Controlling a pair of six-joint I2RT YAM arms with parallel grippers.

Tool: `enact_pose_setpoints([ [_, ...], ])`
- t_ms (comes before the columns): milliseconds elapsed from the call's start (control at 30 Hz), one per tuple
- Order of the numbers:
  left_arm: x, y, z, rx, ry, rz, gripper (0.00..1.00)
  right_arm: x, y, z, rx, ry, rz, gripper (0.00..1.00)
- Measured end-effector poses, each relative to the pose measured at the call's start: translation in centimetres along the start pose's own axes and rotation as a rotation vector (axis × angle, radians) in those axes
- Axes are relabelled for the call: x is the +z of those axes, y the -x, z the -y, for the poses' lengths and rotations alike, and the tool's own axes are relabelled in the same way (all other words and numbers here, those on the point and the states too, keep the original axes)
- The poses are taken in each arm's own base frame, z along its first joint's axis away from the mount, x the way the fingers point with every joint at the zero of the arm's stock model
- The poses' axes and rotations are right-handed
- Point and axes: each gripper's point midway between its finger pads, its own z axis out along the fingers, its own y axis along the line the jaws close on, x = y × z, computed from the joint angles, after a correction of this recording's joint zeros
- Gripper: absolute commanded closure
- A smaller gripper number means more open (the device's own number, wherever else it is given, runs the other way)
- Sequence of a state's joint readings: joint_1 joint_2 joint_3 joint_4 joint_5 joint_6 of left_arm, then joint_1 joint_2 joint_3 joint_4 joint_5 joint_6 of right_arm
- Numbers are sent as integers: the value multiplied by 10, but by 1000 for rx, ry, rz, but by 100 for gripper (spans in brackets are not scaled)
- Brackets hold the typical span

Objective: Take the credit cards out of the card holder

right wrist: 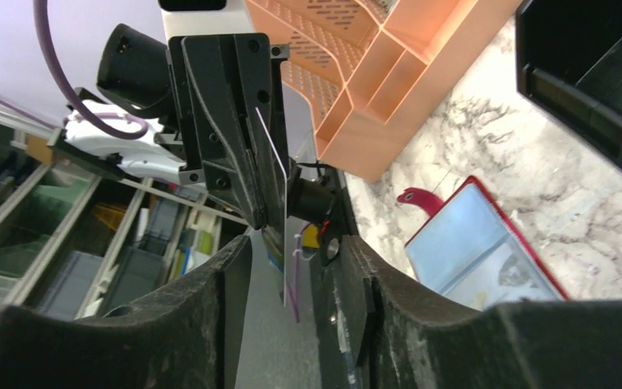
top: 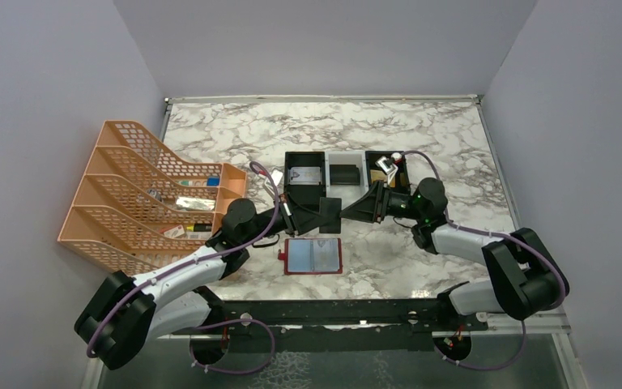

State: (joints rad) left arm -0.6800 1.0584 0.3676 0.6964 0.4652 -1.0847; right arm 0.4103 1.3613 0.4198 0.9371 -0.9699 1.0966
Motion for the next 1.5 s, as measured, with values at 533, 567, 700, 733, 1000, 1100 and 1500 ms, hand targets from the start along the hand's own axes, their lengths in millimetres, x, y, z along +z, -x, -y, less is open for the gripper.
enact_pose_setpoints([
  [533, 1, 0, 3, -15, -29, 4, 100, 16, -8, -15, 23, 81, -53, 84],
  [567, 1, 0, 4, -15, -30, 5, 100, 17, -9, -15, 27, 85, -56, 85],
  [700, 1, 0, 5, -17, -37, 8, 100, 18, -9, -14, 41, 89, -56, 92],
  [733, 1, 0, 5, -18, -39, 9, 100, 18, -9, -15, 38, 92, -55, 93],
  [1000, -1, -1, 5, -22, -47, 14, 100, 19, -8, -18, 39, 103, -53, 92],
  [1100, -1, -1, 6, -20, -51, 14, 100, 19, -8, -19, 38, 104, -53, 85],
  [1500, -2, -3, 6, -20, -52, 8, 100, 22, -6, -17, 68, 123, -49, 99],
])
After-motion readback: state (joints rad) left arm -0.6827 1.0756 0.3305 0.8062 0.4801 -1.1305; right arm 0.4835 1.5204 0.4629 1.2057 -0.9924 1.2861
